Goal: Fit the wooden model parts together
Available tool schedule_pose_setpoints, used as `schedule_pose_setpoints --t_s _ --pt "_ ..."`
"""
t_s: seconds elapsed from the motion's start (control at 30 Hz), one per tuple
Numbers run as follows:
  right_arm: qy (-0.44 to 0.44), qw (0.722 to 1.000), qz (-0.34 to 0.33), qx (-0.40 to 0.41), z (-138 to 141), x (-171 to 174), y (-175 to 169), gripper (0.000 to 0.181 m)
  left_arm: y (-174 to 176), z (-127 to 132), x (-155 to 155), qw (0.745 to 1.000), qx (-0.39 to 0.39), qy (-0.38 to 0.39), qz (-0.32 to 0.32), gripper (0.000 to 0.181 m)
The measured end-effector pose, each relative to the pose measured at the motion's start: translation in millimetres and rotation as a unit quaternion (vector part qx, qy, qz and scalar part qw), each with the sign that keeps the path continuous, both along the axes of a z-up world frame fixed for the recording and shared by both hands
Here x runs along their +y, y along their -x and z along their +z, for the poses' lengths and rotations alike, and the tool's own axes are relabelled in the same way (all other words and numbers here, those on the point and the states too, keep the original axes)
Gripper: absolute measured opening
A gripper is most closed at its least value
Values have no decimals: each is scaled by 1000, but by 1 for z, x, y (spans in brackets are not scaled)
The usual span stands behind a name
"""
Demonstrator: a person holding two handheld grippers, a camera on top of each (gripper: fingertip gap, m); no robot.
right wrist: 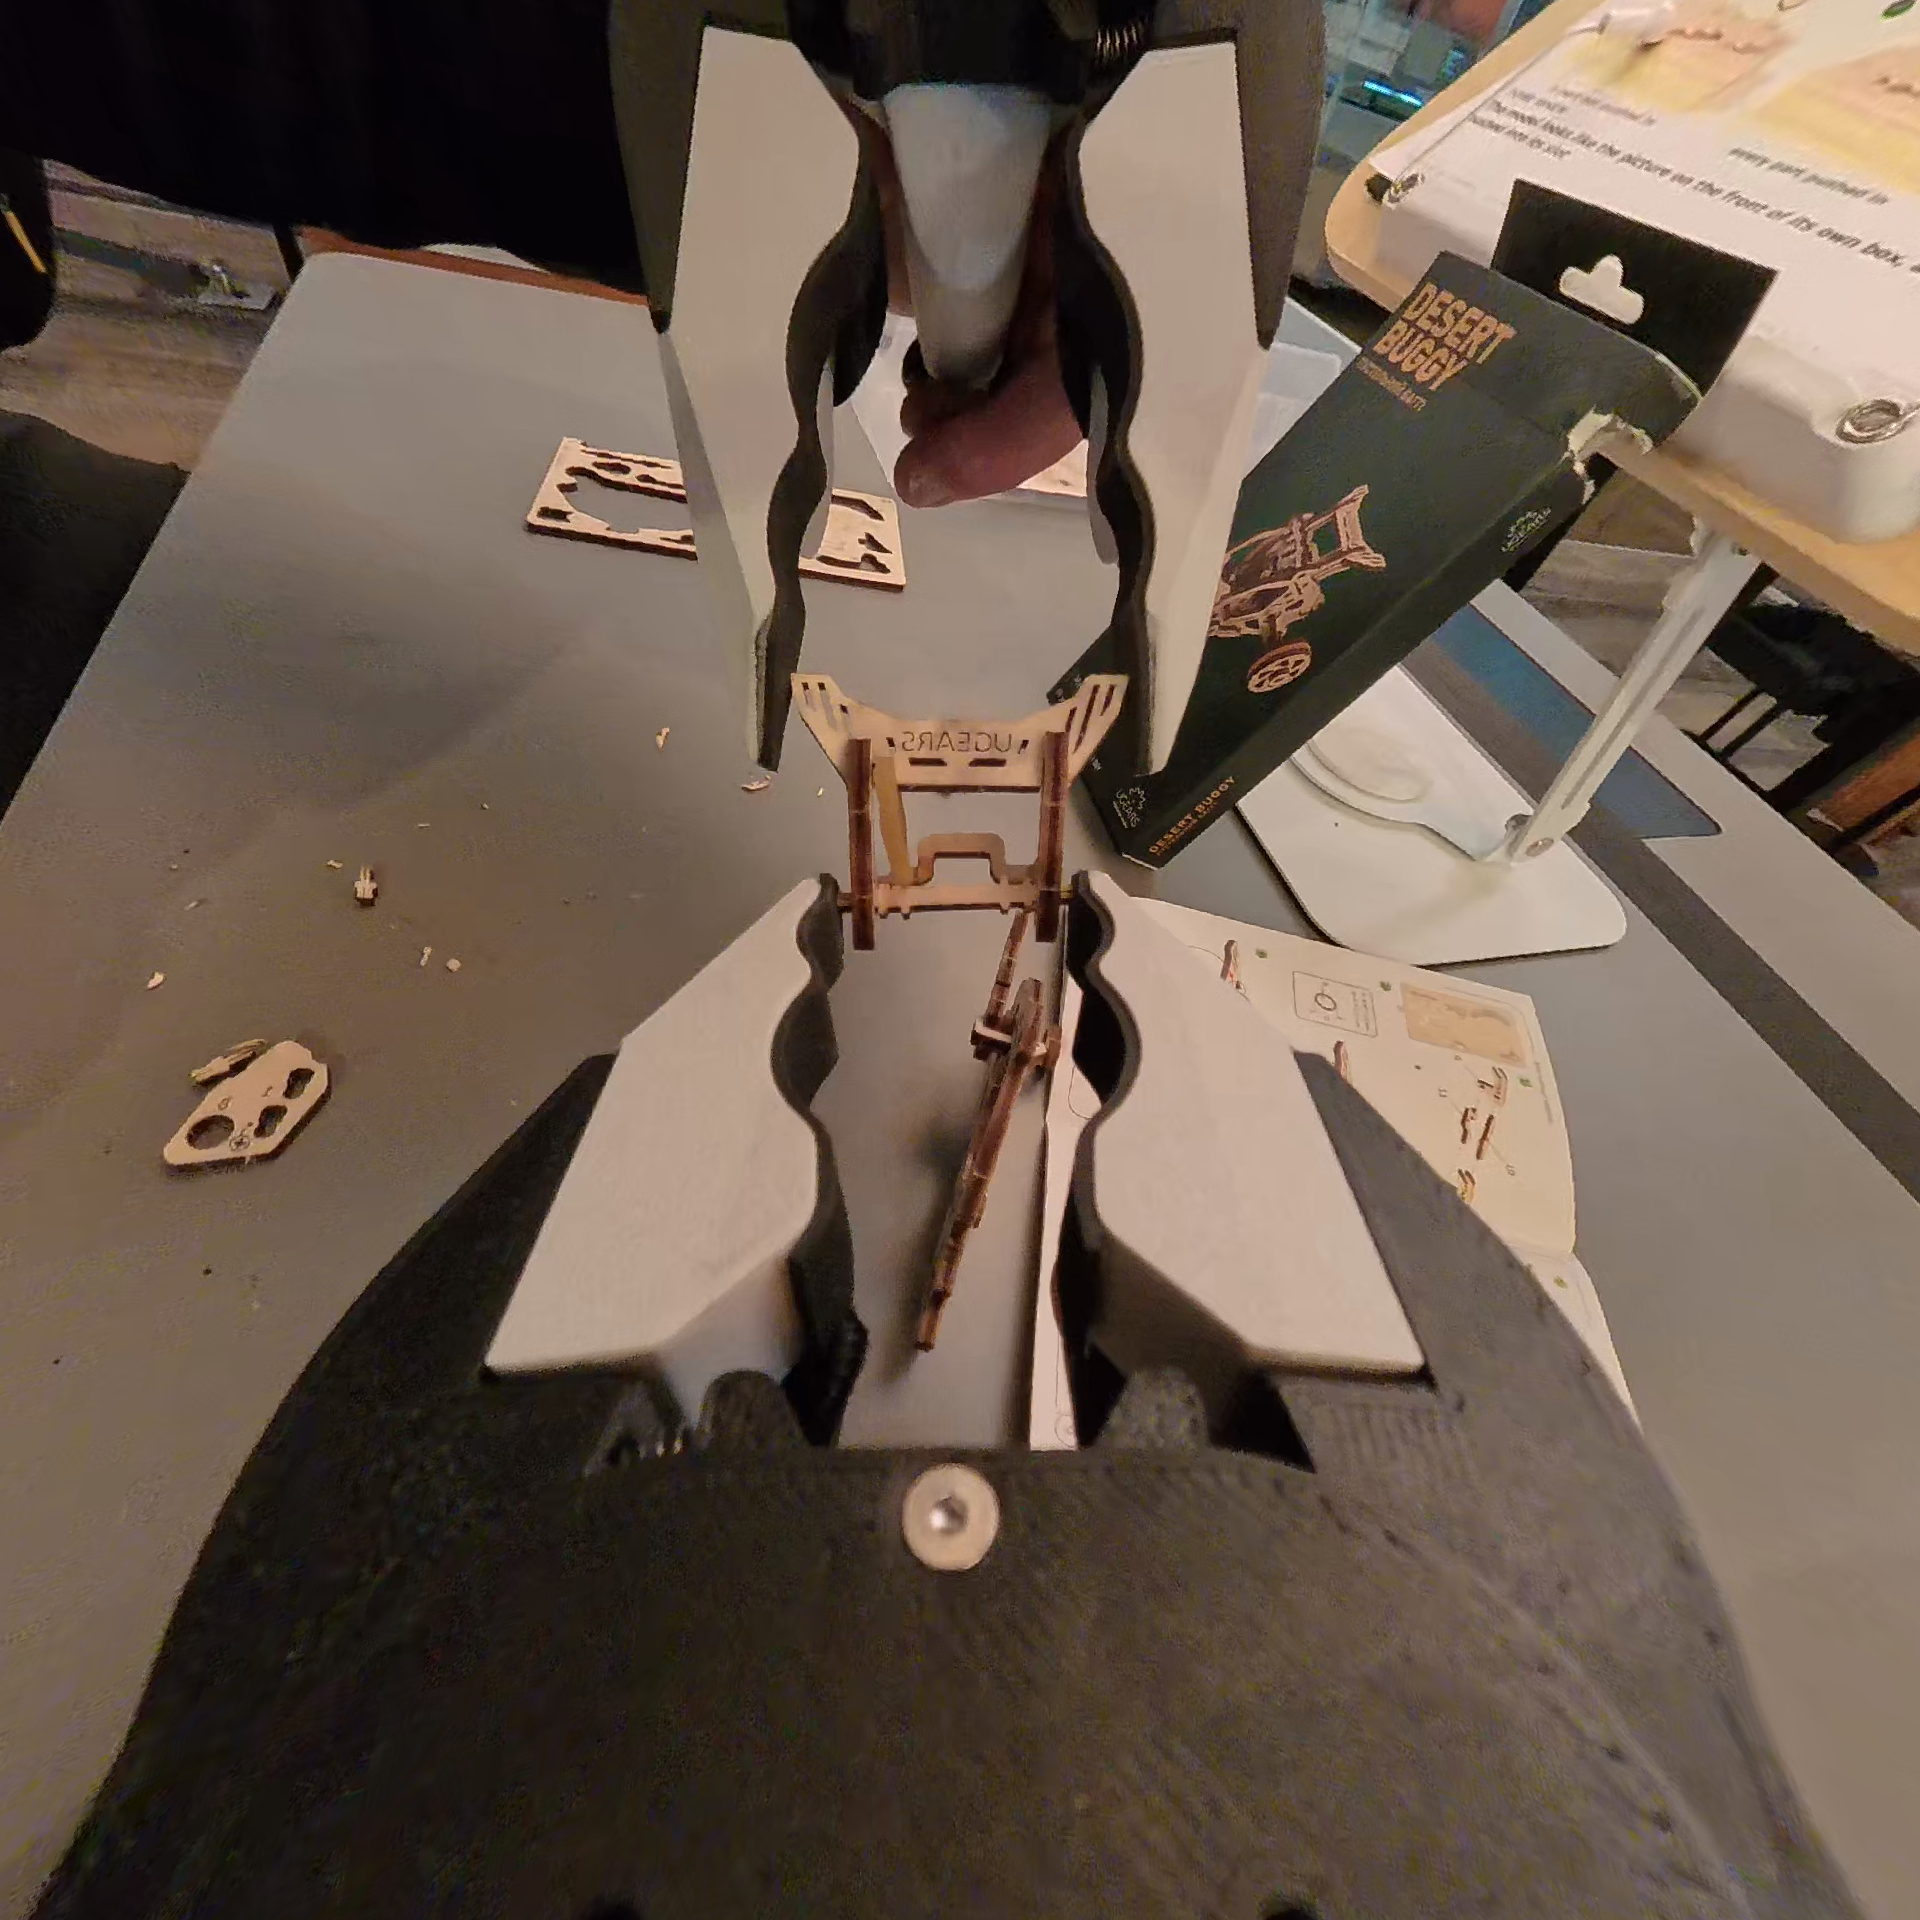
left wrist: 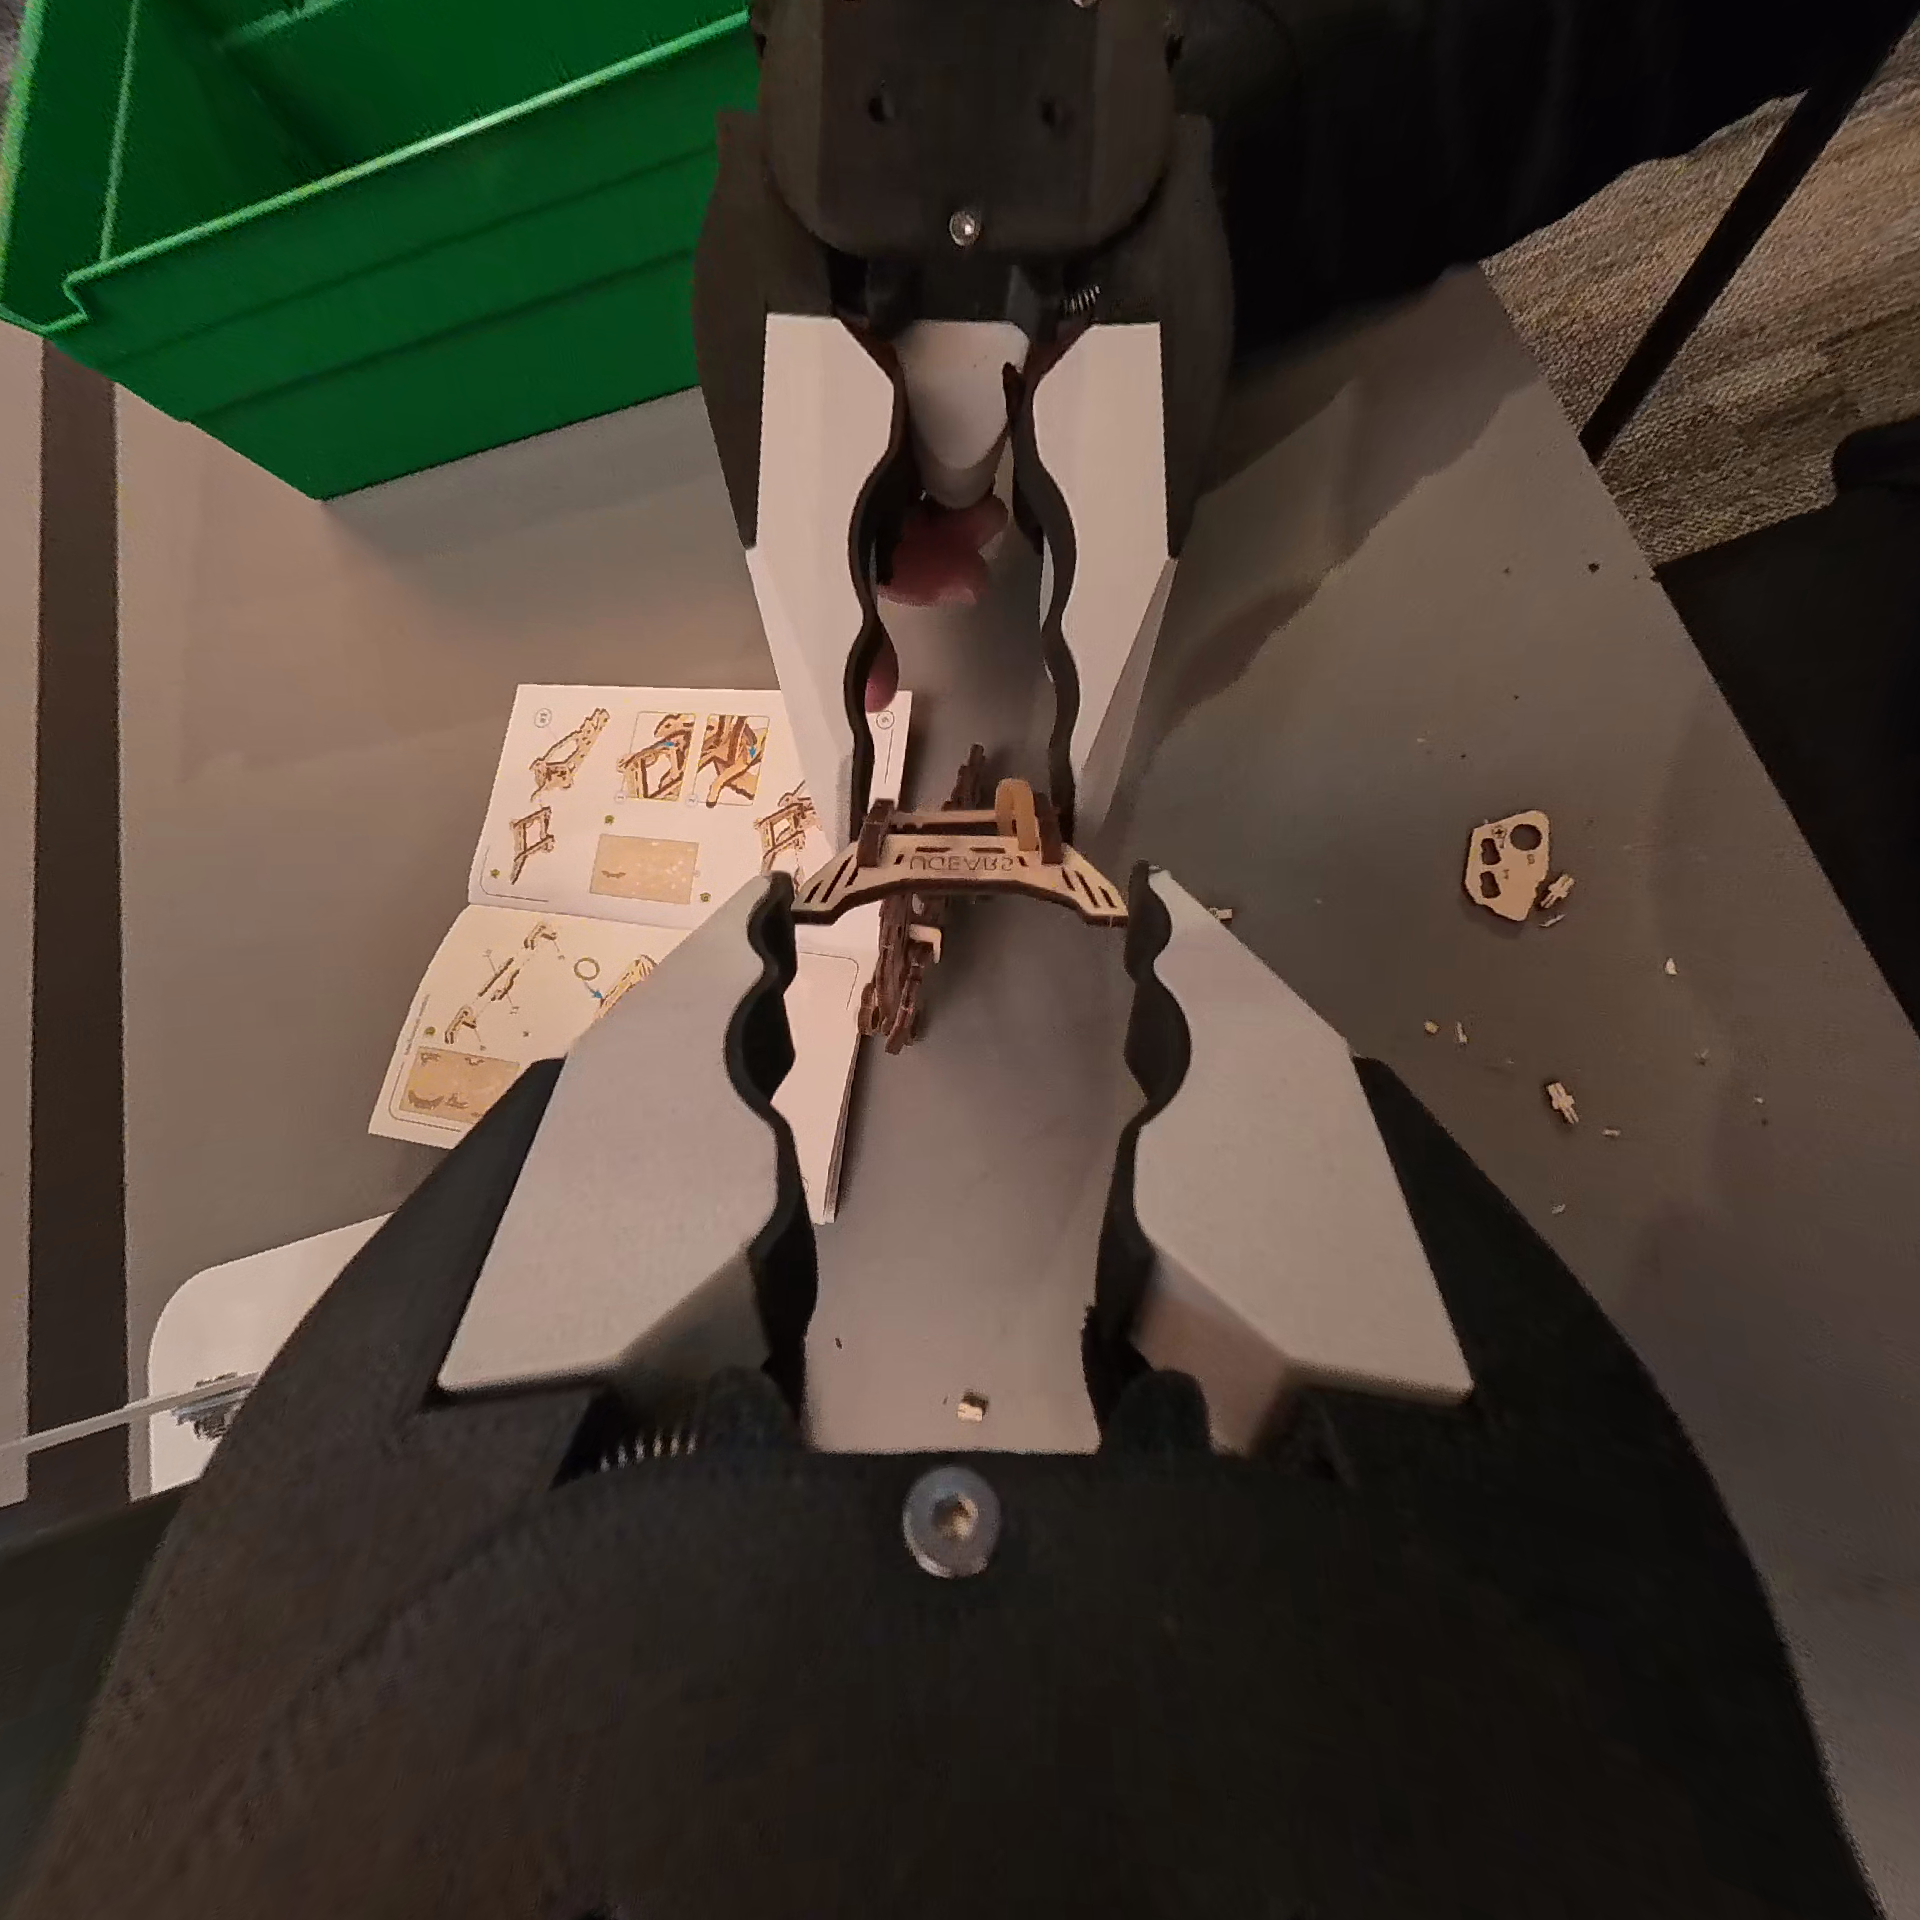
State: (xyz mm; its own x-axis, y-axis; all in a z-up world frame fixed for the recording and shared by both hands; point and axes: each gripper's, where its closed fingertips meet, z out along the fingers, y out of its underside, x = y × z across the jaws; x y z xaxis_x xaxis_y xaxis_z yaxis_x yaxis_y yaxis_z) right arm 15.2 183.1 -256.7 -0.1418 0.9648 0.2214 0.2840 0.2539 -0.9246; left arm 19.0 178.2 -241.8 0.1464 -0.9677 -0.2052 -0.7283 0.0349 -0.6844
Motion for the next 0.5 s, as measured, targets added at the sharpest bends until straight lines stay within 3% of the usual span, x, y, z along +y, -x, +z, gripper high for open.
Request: schedule_pose_setpoints --t_s 0.5 --pt "7 1000 -14 6 5 0 5 41 10 -2 0 999 -45 22 21 62"
